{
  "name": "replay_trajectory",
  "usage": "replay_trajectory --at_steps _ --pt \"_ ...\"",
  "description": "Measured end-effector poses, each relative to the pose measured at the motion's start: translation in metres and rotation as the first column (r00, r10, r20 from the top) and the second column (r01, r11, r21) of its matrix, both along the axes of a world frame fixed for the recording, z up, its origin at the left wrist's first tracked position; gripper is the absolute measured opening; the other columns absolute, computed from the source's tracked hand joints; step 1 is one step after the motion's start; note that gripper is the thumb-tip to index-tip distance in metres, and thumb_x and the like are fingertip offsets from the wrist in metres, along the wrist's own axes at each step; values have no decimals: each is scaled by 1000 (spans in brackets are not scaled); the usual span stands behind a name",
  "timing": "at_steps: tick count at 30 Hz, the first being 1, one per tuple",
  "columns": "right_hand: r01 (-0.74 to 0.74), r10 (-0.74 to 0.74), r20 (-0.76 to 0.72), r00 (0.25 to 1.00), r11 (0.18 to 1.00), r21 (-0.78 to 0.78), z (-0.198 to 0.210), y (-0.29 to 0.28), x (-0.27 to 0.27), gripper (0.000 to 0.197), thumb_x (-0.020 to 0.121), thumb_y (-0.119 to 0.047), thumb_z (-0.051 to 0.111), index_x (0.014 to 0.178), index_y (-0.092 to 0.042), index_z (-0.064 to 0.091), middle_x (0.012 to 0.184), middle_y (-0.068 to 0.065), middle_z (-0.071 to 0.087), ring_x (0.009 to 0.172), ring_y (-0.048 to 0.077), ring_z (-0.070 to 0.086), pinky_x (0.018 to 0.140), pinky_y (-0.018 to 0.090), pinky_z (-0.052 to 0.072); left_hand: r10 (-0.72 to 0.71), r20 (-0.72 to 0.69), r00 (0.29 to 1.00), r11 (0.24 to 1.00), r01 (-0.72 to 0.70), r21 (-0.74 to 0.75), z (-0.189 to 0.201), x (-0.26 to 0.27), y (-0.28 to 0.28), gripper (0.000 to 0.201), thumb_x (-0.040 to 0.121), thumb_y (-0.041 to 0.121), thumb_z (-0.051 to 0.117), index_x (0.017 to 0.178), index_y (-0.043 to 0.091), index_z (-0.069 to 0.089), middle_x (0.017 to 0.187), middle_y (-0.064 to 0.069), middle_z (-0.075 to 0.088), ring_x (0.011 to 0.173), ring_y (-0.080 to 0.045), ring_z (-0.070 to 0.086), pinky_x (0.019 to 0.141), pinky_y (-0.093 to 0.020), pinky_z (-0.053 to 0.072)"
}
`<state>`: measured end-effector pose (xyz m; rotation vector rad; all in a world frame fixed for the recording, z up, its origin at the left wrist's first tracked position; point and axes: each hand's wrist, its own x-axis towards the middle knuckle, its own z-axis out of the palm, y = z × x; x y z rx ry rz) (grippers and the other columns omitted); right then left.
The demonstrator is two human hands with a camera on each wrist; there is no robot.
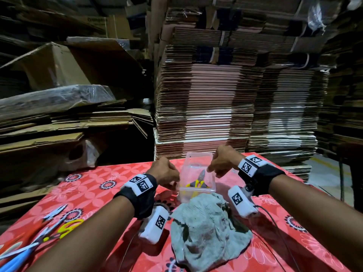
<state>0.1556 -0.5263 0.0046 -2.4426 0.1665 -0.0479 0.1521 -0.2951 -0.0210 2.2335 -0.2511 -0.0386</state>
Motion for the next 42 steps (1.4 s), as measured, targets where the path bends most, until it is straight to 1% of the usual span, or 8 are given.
replay_trajectory --at_steps 5,11,17,21,25,32,35,42 --pt "-46 46 -43 998 999 -12 -5 -3 -4 19 79 1 86 93 10 77 80 20 78 77 31 79 79 43 65 -2 -20 1000 998 1 -64 -6 2 -3 22 81 -14 72 66 3 74 61 -10 71 66 -32 72 75 -55 65" --pt "-8 8 13 1000 1000 -3 -9 -21 -2 16 79 8 84 92 9 76 84 22 76 73 32 76 81 46 65 -56 -46 997 985 48 -167 -13 -5 -22 16 81 -14 74 69 -4 74 88 -31 75 76 -39 75 82 -59 63" --pt "-14 14 4 1000 1000 -9 -11 -29 -3 19 83 1 83 101 3 77 91 18 78 81 29 79 79 41 66 -101 -82 992 983 86 -163 -9 -8 -23 15 85 -12 76 73 -4 72 82 -24 73 72 -35 71 83 -54 63" --pt "-10 11 23 1000 999 -35 -9 -28 -7 23 86 -11 84 105 0 78 85 12 77 67 17 74 65 28 64 -117 -75 990 988 108 -114 -6 -16 -12 3 93 -1 72 92 -3 75 83 -17 73 75 -31 70 61 -35 62" --pt "6 -2 99 995 999 -39 -1 -19 -14 23 83 -15 88 100 -3 80 51 -3 68 41 3 61 43 16 49 -122 -40 992 986 117 -117 1 -29 3 14 96 0 69 83 6 72 75 -12 69 65 -23 65 51 -28 57" --pt "-248 225 261 939 967 56 27 33 -45 3 87 -8 83 87 -9 80 63 -4 74 60 12 69 58 23 59 -58 65 996 991 65 -115 22 -62 39 3 92 3 75 89 6 74 80 -14 71 57 -14 64 55 -30 55" --pt "-382 369 253 894 924 2 41 67 -62 3 91 -5 78 94 -5 80 64 -6 74 56 5 68 56 19 57 1 105 995 994 10 -107 30 -79 66 3 88 6 80 89 7 77 89 -20 77 65 -17 66 54 -28 56" --pt "-581 583 124 803 812 -57 32 153 -86 9 92 -4 76 99 1 79 76 6 74 62 10 69 61 22 59 120 85 989 992 -115 -53 33 -120 146 15 89 5 76 76 12 76 85 -13 73 70 -20 62 54 -26 54"
